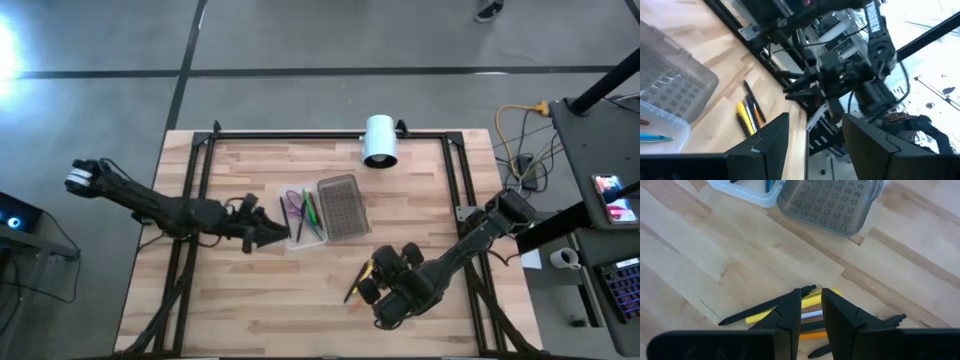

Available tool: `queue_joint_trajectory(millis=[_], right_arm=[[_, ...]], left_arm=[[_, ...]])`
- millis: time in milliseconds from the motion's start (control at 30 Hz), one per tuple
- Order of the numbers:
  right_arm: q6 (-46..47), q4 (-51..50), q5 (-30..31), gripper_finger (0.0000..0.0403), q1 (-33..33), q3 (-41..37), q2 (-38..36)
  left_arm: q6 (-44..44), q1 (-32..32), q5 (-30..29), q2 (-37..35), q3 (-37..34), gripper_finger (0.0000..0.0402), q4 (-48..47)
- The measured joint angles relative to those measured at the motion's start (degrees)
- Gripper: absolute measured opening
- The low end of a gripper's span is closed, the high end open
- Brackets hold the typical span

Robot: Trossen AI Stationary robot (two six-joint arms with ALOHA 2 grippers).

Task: Pick & place school supplies into a supply box
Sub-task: Put the black pen into the black supply box

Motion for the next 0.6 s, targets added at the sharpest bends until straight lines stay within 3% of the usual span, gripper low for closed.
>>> queue_joint_trajectory(millis=[100,300,400,600], right_arm=[[0.1,-0.1,-0.2,0.0068,0.2,0.0,-0.3],[0.6,-0.4,-0.3,0.0068,0.2,0.0,-1.6],[0.6,-0.5,-0.2,0.0068,0.2,0.0,-2.1],[-0.2,-0.7,0.0,0.0068,0.2,0.0,-2.2]], left_arm=[[0.0,-0.3,0.2,6.2,0.2,0.0169,4.7],[0.1,-0.3,3.6,13.8,6.1,0.0169,5.2],[1.2,0.2,7.8,15.0,8.4,0.0169,4.5],[-1.1,0.3,9.7,13.7,8.7,0.0169,-0.2]])
